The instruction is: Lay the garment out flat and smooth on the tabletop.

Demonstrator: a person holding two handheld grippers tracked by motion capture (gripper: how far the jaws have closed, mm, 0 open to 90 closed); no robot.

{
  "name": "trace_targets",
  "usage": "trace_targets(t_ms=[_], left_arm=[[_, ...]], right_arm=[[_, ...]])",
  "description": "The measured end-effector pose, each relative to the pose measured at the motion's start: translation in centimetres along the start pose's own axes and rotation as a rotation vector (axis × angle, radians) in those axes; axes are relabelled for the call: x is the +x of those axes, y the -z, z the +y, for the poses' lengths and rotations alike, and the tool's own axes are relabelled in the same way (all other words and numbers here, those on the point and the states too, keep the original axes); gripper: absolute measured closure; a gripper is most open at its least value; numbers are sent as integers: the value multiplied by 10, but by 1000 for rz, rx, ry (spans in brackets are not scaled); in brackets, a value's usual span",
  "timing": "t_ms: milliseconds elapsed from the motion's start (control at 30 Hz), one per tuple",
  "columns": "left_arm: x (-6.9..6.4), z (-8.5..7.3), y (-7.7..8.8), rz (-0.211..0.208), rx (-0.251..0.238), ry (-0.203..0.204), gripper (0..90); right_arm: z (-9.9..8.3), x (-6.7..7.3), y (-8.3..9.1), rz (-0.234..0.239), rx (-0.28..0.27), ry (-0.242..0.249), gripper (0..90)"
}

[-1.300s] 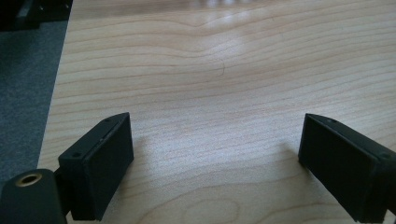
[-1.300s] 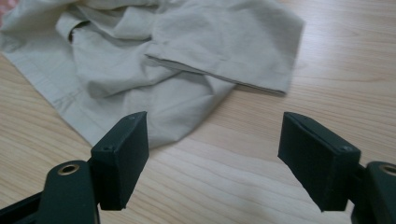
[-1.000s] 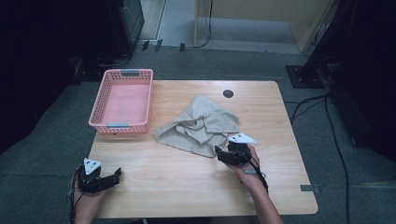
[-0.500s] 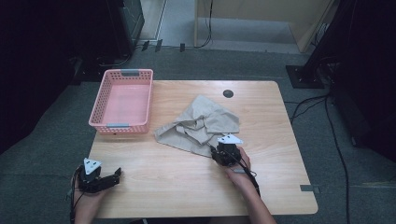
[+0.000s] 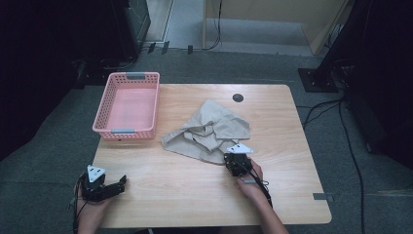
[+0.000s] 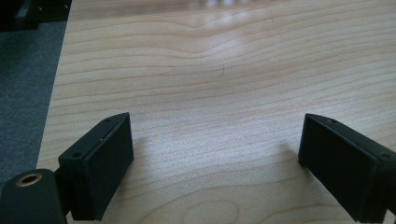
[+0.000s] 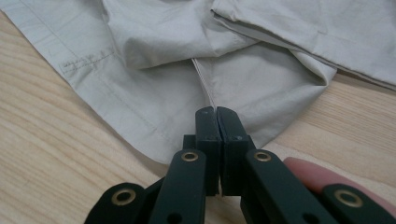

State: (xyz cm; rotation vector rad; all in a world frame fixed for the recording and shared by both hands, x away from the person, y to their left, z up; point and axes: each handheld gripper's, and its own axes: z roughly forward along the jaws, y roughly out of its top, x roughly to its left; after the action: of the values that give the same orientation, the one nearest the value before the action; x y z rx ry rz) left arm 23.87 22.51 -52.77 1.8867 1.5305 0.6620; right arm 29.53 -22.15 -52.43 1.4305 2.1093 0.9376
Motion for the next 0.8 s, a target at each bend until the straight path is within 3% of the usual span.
trace_targets(t_ms=[100, 200, 300, 467, 567, 800], left_arm=[[-1, -1, 1, -13, -4, -5, 108], [-2, -2, 2, -32, -4, -14, 108], [-4, -2, 3, -27, -11, -18, 108], [-12, 0, 7, -51, -58, -11, 108], [-19, 3, 10, -60, -93, -26, 108], [-36, 12, 16, -125, -202, -31, 110]], right_arm=[[-5, 0, 3, 2, -16, 12, 900], [-9, -5, 7, 35, -15, -10, 900], [-12, -6, 10, 39, -15, 6, 900], [-20, -10, 18, 53, -20, 21, 900], [-24, -11, 21, 57, -26, 22, 900], [-35, -13, 30, 62, -44, 33, 900]])
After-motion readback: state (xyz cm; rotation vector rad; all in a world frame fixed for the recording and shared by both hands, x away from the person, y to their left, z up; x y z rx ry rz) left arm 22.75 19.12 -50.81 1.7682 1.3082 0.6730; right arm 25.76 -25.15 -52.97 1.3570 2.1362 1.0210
